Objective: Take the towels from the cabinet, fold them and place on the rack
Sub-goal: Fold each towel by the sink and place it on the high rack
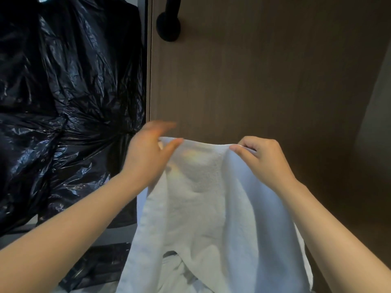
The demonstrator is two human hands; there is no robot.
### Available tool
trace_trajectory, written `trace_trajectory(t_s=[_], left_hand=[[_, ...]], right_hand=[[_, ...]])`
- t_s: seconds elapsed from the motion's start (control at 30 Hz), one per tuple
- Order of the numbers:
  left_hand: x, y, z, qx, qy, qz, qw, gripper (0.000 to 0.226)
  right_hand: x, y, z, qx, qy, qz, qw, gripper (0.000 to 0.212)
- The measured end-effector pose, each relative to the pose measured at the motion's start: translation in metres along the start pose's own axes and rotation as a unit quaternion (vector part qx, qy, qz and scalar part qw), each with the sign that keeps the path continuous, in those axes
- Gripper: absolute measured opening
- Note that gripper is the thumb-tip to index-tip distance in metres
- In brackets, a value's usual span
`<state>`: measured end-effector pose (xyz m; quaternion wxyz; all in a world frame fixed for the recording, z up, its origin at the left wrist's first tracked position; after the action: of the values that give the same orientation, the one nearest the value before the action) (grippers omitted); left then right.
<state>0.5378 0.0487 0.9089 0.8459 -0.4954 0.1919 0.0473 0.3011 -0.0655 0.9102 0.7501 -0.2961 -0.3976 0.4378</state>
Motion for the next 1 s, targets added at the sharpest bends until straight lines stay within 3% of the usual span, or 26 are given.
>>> trace_trajectory(t_s=[0.07, 0.17, 0.27, 0.4, 0.57, 0.7, 0.83, 1.0], left_hand=[[-0.02, 0.007, -0.002, 0.012, 0.023, -0.068, 0.997, 0.04], [-0.036, 0.011, -0.011, 0.089, 0.051, -0.076, 0.992, 0.04], [-0.033, 0.008, -0.017, 0.156, 0.103, -0.047, 0.981, 0.014], [-0.014, 0.002, -0.021, 0.123, 0.145, 0.011, 0.982, 0.016], [0.01, -0.014, -0.022, 0.076, 0.118, 0.101, 0.985, 0.023], [0.027, -0.023, -0.026, 0.069, 0.045, 0.121, 0.989, 0.035], [0.037, -0.024, -0.035, 0.079, 0.02, 0.118, 0.99, 0.038], [0.041, -0.022, -0.041, 0.087, 0.013, 0.121, 0.989, 0.038]], right_hand=[[0.009, -0.005, -0.005, 0.013, -0.009, 0.021, 1.0, 0.032], [0.024, -0.013, -0.008, 0.023, -0.017, 0.061, 0.998, 0.032], [0.031, -0.016, -0.008, 0.022, -0.035, 0.079, 0.996, 0.03], [0.018, -0.009, -0.009, 0.057, -0.045, 0.049, 0.996, 0.036], [-0.016, 0.018, -0.008, 0.085, -0.03, -0.035, 0.995, 0.052], [-0.038, 0.029, -0.002, 0.081, 0.003, -0.098, 0.992, 0.047], [-0.038, 0.027, 0.007, 0.058, 0.015, -0.093, 0.994, 0.037], [-0.032, 0.02, 0.012, 0.002, -0.075, -0.115, 0.99, 0.011]])
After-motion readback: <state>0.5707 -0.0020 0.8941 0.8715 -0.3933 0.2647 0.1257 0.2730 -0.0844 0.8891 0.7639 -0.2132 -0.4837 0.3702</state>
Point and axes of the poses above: each hand's wrist, its own y-axis away from the middle knuckle, its own z-axis out of the back of the hand, x = y × z, the point moved 1 cm from there along -y, towards the middle knuckle, and after that the axes turned 9 degrees about -y, right-handed, at the moved point
